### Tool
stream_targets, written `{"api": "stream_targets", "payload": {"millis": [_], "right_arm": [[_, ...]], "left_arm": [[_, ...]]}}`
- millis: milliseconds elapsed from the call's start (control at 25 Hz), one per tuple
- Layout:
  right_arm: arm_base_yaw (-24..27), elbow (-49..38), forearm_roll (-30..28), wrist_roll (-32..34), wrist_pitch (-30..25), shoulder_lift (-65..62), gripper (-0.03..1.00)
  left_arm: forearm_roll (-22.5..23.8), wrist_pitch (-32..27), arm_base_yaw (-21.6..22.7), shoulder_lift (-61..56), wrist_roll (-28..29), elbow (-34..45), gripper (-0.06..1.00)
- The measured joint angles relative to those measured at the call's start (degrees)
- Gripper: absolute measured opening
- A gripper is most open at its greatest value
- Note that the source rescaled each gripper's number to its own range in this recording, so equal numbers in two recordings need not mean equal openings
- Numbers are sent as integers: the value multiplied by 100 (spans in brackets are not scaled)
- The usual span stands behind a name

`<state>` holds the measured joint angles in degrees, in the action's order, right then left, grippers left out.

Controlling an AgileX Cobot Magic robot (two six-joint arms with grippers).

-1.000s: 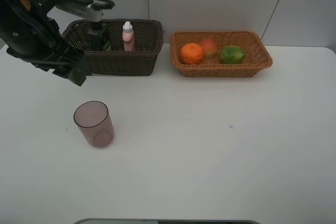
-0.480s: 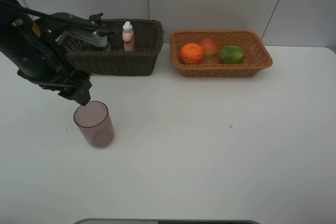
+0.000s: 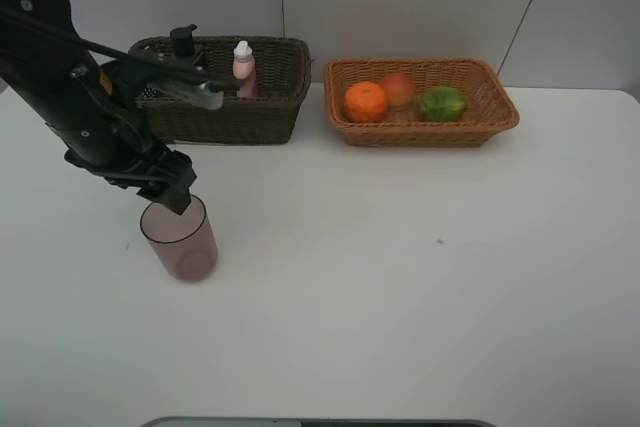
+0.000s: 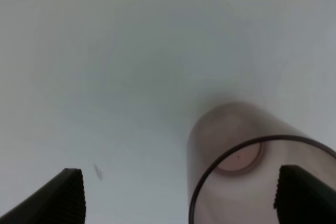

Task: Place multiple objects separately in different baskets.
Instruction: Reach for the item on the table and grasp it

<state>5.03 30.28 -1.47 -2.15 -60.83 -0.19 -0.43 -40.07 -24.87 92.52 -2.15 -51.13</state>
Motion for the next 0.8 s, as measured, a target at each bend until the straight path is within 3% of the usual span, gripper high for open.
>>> {"api": "stream_targets", "payload": {"millis": [800], "right_arm": [[0, 0, 0, 0, 0, 0, 74]], "left_arm": [[-252, 812, 0, 844, -269, 341, 93]]}}
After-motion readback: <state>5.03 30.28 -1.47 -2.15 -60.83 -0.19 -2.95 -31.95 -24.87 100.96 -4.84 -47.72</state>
